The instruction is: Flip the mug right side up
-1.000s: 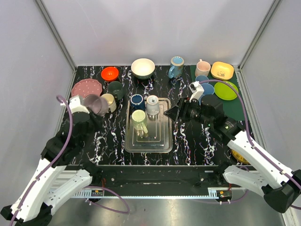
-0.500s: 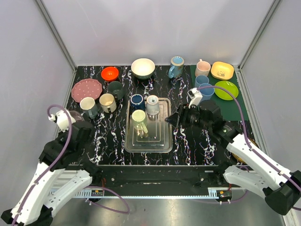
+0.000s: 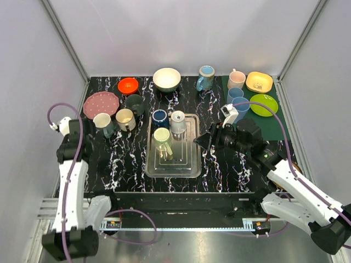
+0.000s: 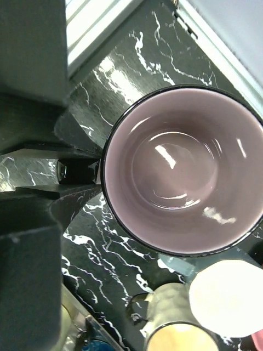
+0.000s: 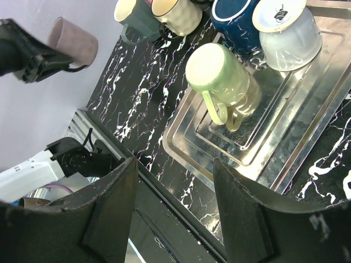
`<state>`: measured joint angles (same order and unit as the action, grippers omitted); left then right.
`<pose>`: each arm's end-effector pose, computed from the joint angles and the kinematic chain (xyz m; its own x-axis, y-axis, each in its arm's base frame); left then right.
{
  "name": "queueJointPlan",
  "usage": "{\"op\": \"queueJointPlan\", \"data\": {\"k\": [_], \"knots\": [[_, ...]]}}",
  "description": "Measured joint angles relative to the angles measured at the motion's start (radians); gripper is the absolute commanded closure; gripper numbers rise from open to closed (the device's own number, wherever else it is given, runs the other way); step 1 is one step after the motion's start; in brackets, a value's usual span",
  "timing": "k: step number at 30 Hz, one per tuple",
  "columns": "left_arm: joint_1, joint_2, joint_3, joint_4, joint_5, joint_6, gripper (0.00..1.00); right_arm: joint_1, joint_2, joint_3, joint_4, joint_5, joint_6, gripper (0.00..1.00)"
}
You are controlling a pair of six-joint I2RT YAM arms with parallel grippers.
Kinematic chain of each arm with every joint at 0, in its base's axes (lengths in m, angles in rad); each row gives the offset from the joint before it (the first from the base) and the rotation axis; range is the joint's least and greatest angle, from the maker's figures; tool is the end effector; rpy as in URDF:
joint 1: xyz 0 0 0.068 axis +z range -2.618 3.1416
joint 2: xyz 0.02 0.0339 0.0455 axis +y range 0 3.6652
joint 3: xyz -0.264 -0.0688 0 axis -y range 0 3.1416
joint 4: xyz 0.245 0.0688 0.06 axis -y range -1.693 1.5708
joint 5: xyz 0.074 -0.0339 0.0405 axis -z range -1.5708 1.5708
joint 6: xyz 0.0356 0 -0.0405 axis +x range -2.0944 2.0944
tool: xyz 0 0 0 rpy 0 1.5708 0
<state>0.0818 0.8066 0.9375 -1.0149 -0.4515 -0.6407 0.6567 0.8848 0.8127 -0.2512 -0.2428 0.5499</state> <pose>0.1379 0.0269 0.3136 -0.4091 -0.5732 -0.7100 -0.7407 0.6630 -0.1085 0.1567 0.1316 0.3255 -0.6186 0.1637 -0.7685 -0.5277 0.6381 0.5606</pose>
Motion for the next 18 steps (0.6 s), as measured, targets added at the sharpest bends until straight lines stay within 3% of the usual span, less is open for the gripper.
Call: {"op": "queueJointPlan", "data": {"k": [6,18], "knots": [[0.181,0.195,-0.063,0.208,0.152,0.041,1.0,0.0,-0.018,-0.006,-0.001,-0.004,-0.004,0.37],[0.31,0.467,-0.105,0.443,0.241,0.077,1.0,0.0,-0.011,-0.039,-0.004,-0.003,-0.012,0.37]]}}
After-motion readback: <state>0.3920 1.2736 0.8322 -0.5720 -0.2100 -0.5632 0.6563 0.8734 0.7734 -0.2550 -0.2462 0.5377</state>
